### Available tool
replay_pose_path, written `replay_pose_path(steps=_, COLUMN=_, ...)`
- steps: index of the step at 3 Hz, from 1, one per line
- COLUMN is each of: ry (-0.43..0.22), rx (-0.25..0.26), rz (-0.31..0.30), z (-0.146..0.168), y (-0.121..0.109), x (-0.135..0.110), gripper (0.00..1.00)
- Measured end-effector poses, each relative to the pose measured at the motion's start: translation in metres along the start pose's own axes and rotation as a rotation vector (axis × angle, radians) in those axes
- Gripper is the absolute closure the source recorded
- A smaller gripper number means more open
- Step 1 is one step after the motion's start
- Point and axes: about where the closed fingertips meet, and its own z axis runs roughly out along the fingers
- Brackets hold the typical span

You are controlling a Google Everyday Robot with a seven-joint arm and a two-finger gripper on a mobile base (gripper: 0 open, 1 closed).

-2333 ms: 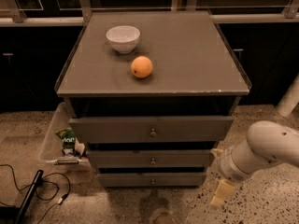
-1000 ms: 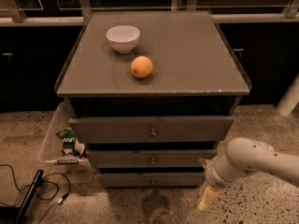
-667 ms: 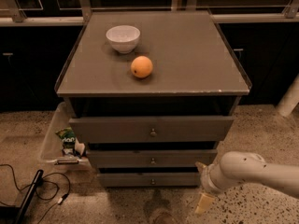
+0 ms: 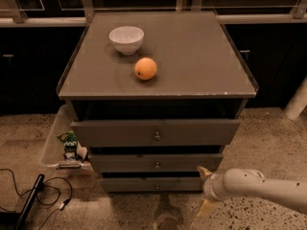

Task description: Open bottom drawer

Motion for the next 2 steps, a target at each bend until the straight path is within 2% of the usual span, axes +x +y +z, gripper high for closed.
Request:
replay_pose_path(steps=1, ry=0.0, rx=0.0, rz=0.0, z=0.0, y=0.0, x=0.0, gripper=0.0)
replay_pose_path(steps=2, ry=-0.013, rx=0.039, rz=-0.029, z=0.021, y=-0.003, x=0.005, gripper=0.0)
